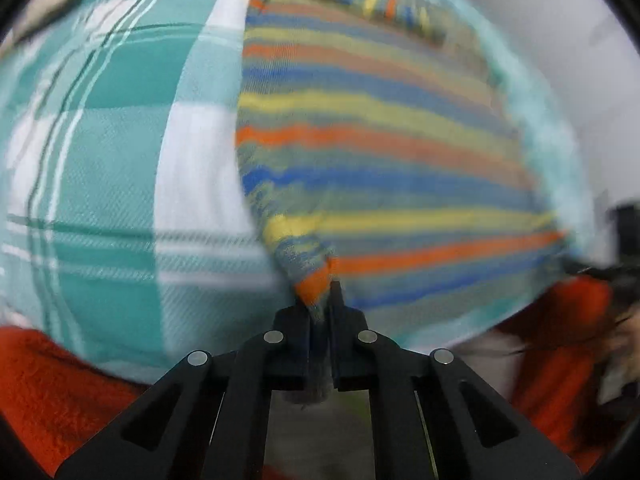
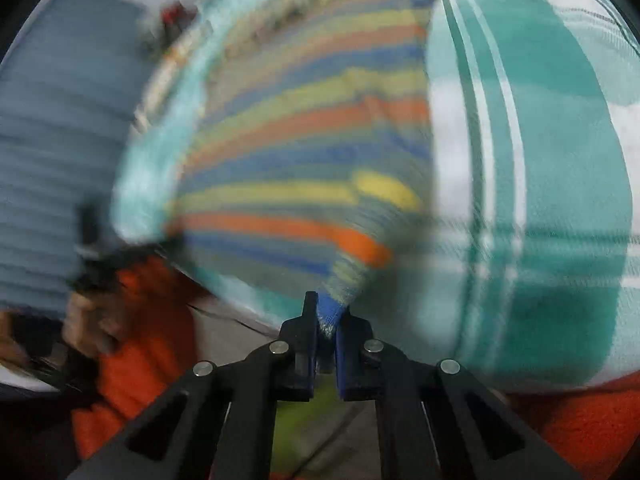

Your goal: Fold small clothes

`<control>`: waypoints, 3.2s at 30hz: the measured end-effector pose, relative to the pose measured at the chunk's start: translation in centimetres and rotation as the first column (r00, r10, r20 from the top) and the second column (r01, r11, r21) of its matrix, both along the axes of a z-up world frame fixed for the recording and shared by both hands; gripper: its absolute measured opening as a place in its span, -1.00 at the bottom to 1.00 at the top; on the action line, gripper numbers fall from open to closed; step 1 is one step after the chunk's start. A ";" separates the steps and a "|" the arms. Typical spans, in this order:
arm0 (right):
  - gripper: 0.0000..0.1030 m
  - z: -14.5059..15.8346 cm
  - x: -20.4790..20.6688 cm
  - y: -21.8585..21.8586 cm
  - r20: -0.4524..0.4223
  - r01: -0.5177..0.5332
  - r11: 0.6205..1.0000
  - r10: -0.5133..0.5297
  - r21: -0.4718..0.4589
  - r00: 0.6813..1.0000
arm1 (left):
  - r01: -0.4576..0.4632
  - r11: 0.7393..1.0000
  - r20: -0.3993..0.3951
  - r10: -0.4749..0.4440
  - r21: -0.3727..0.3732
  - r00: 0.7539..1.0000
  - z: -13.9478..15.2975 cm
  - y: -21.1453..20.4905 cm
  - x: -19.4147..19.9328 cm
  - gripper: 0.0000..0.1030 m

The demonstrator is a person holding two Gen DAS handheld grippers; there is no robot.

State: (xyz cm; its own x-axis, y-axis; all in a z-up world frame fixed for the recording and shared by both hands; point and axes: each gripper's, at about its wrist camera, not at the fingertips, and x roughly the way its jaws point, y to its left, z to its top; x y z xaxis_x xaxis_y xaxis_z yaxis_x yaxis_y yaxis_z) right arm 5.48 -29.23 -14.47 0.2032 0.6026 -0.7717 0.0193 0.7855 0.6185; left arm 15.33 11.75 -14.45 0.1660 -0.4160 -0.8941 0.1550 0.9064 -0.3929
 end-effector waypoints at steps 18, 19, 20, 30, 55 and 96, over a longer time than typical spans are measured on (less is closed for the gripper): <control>-0.86 1.4 31.9 -9.5 0.135 0.383 0.910 -0.404 0.157 0.905 | -0.302 0.926 -0.020 0.306 -0.227 0.952 0.2 -1.5 32.5 -0.85; -0.86 0.9 32.8 -9.7 0.125 0.396 0.903 -0.417 0.167 0.900 | -0.321 0.916 -0.029 0.324 -0.240 0.946 -0.3 -1.4 33.3 -0.83; -0.81 -0.1 33.8 -10.4 0.106 0.416 0.889 -0.440 0.194 0.892 | -0.337 0.908 -0.033 0.339 -0.248 0.940 -0.4 -1.8 33.8 -0.75; 0.34 -0.1 36.6 -13.0 0.199 0.550 0.803 -0.591 0.229 0.781 | -0.491 0.812 0.085 0.540 -0.316 0.837 0.5 1.3 34.7 0.60; -0.22 1.7 16.5 0.4 0.423 0.166 0.917 0.003 -0.363 0.906 | -0.128 0.947 0.396 0.001 0.295 0.918 -2.4 -8.8 10.0 0.92; 0.79 -4.0 9.6 2.8 0.495 0.313 0.799 -0.023 -0.513 0.869 | -0.200 0.943 0.489 0.046 0.268 0.871 -4.3 -8.4 7.2 0.99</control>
